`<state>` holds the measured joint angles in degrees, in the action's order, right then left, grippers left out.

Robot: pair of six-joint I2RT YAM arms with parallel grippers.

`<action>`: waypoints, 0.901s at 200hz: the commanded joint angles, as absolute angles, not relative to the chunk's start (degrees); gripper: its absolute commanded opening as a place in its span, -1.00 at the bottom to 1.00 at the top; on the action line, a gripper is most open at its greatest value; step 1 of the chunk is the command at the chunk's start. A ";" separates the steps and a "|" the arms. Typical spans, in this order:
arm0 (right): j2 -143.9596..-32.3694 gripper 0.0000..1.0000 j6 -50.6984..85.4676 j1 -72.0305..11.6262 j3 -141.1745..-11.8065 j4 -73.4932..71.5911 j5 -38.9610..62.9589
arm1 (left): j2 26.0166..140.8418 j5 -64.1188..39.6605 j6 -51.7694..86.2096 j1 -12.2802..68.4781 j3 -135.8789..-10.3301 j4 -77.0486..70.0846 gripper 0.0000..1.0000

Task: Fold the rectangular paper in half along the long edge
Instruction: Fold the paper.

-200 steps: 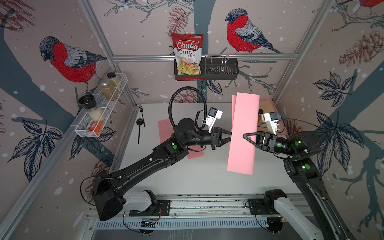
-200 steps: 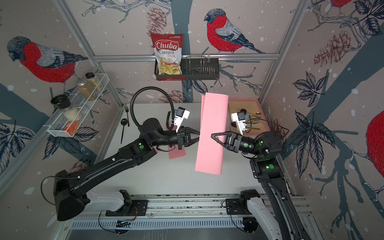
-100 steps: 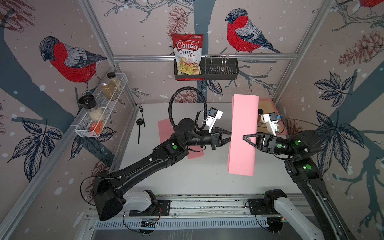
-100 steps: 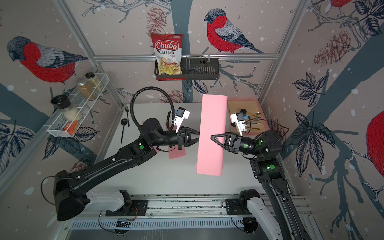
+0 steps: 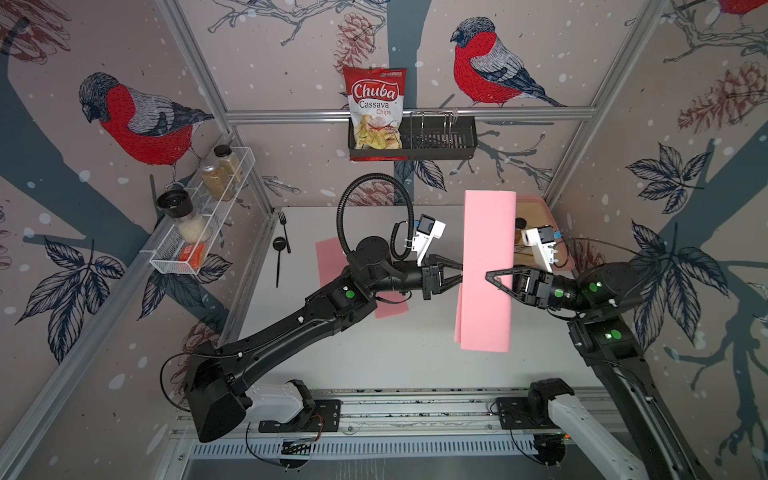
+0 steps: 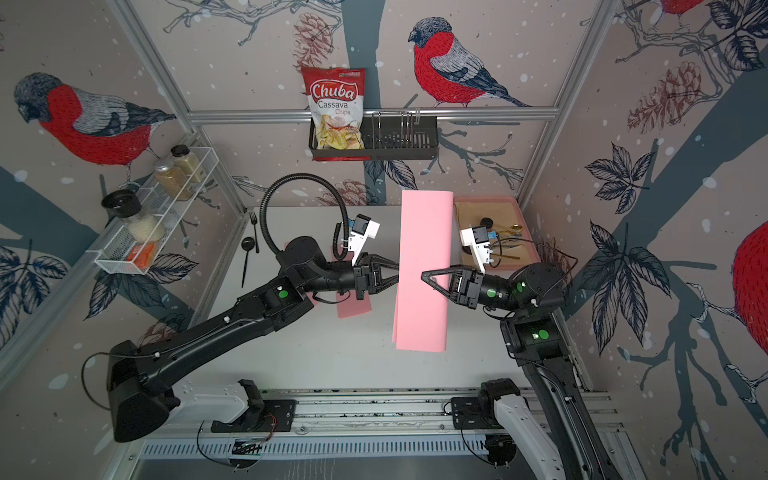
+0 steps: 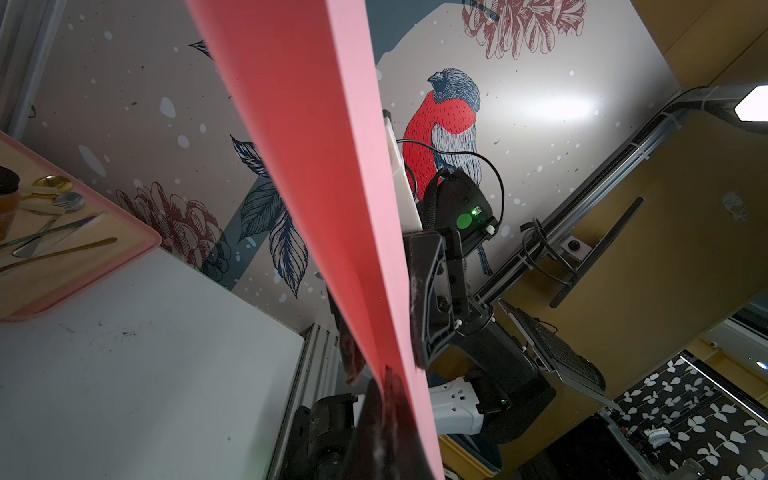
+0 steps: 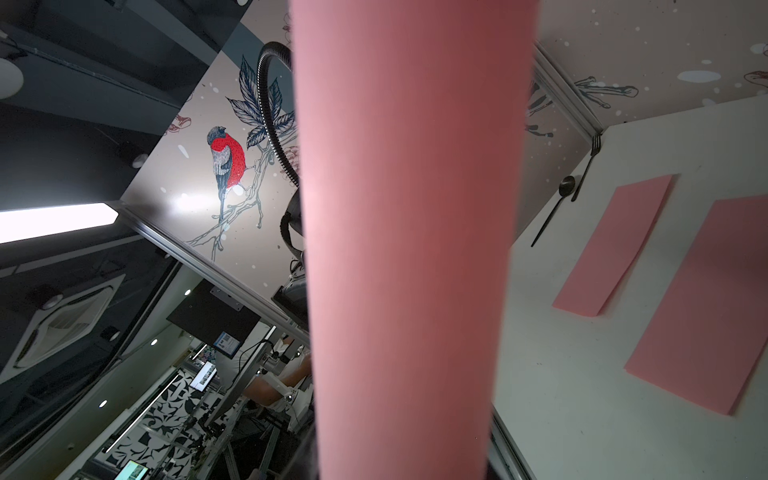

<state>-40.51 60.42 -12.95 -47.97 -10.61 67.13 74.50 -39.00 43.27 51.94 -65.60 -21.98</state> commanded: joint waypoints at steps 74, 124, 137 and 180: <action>-40.22 -0.40 59.95 -14.06 -49.11 -12.35 65.68 | 73.92 -39.38 43.24 52.10 -65.51 -24.36 -0.95; -40.45 -0.42 57.22 -14.00 -50.09 -8.94 66.18 | 73.56 -39.07 42.89 52.06 -65.67 -23.91 -0.81; -40.44 -0.43 56.56 -13.98 -50.17 -8.27 66.16 | 73.44 -38.88 42.83 52.12 -65.59 -23.73 -0.78; -40.35 -0.45 55.92 -13.98 -50.51 -7.60 66.85 | 72.61 -37.56 41.76 52.12 -65.75 -22.18 -0.40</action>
